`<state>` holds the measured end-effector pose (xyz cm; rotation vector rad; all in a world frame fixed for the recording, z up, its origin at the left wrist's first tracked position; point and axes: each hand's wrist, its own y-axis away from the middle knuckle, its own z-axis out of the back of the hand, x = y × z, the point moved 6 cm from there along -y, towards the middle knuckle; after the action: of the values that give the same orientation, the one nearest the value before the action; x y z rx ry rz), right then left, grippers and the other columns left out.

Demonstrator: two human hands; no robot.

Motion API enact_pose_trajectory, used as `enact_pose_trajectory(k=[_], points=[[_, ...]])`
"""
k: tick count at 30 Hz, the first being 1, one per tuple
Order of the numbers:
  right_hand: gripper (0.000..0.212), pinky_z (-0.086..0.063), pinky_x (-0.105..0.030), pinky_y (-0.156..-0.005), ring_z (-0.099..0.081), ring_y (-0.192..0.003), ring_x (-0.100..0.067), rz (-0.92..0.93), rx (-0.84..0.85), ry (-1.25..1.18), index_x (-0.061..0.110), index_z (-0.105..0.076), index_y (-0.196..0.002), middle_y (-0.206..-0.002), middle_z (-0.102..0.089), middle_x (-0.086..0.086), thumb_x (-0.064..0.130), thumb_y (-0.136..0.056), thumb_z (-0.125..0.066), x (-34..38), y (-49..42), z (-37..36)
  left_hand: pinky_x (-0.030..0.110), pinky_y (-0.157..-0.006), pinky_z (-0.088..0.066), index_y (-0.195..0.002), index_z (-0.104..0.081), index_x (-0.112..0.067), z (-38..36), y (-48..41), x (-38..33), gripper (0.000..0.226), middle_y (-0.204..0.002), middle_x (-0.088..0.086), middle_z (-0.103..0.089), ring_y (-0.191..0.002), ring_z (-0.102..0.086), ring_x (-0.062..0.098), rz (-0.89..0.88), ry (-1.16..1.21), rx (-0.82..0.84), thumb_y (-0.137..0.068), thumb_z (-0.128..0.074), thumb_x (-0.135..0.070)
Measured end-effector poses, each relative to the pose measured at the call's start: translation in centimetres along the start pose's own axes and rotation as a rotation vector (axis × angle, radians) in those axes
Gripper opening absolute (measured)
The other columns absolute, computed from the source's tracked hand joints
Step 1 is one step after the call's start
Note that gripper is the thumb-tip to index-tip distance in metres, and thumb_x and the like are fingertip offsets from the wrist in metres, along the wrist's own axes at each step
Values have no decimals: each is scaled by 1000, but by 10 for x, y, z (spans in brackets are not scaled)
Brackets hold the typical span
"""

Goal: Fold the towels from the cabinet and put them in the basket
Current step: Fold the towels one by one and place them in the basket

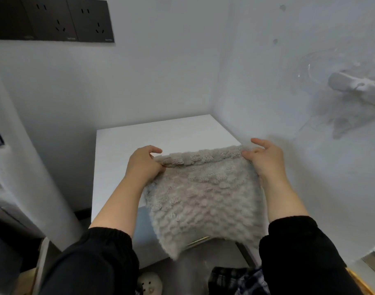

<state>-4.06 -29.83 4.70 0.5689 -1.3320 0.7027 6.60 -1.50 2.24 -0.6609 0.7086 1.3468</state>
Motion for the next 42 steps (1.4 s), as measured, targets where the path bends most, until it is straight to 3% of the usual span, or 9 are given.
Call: enact_pose_trajectory(k=[7,12,19,23,28,34,36,39,42], points=[[52,-45,-26,-72,-54,-74,-13,-111,5,8,7,-59,-126,-88,-55,-4,-14,-79,-62,-17,-6,-3,24,-61,-36,-73,-60,-23,9,-6,23,20,-84,-1,-58,-80,-54,19,78,-180,-87,-75,-69,-5],[64,-40,-35,-100,-41,-127,-27,-420,223,-242,11,-54,-133,-143,-39,-17,-23,-81,-35,-34,-4,-22,27,-56,-31,-66,-53,-18,14,-6,34,22,-75,1,-56,-75,-51,21,108,-182,-133,-82,-68,-18],[44,-60,-37,-64,-72,-77,-27,-459,506,-586,7,-76,-71,-86,-72,-15,-15,-78,-39,-34,-1,-36,27,-62,-32,-80,-52,-16,13,-9,43,13,-85,2,-56,-79,-50,23,129,-186,-230,-88,-63,-13],[29,-59,-35,-74,-69,-87,-29,-373,554,-501,0,-70,-87,-96,-69,-21,-14,-72,-50,-32,-6,-39,26,-63,-32,-78,-59,-13,15,-9,43,11,-84,4,-58,-78,-50,22,95,-179,-259,-86,-63,-10],[10,-52,-30,-75,-63,-83,-23,-91,196,44,8,-67,-79,-83,-68,-8,3,-76,-75,-33,-21,-21,25,-63,-34,-74,-65,-14,19,-8,40,12,-81,3,-61,-76,-50,21,70,-141,-300,-86,-63,-15],[7,-45,-28,-72,-57,-70,-12,175,-10,288,13,-70,-74,-68,-61,7,15,-80,-74,-12,-20,-9,23,-52,-40,-64,-62,-10,15,-10,36,21,-59,2,-62,-56,-55,18,114,149,-239,-83,-57,-5],[14,-45,-27,-63,-55,-59,-12,122,0,235,13,-69,-69,-54,-59,9,16,-83,-72,-15,-22,-7,21,-45,-48,-70,-61,-6,7,-7,38,19,-63,8,-67,-47,-61,13,241,533,-150,-88,-54,0],[16,-46,-24,-42,-45,-34,-10,-124,66,8,7,-62,-75,-41,-51,4,12,-90,-63,-28,-19,-10,22,-56,-54,-84,-56,-2,0,-3,36,12,-88,15,-69,-70,-69,16,356,785,-87,-93,-50,-1],[11,-59,-32,-60,-66,-61,-20,-293,177,-189,5,-54,-87,-73,-66,-16,11,-97,-52,-33,-13,-21,26,-64,-54,-104,-53,-1,-2,1,33,15,-97,14,-68,-88,-68,23,405,862,-59,-96,-43,-8]])
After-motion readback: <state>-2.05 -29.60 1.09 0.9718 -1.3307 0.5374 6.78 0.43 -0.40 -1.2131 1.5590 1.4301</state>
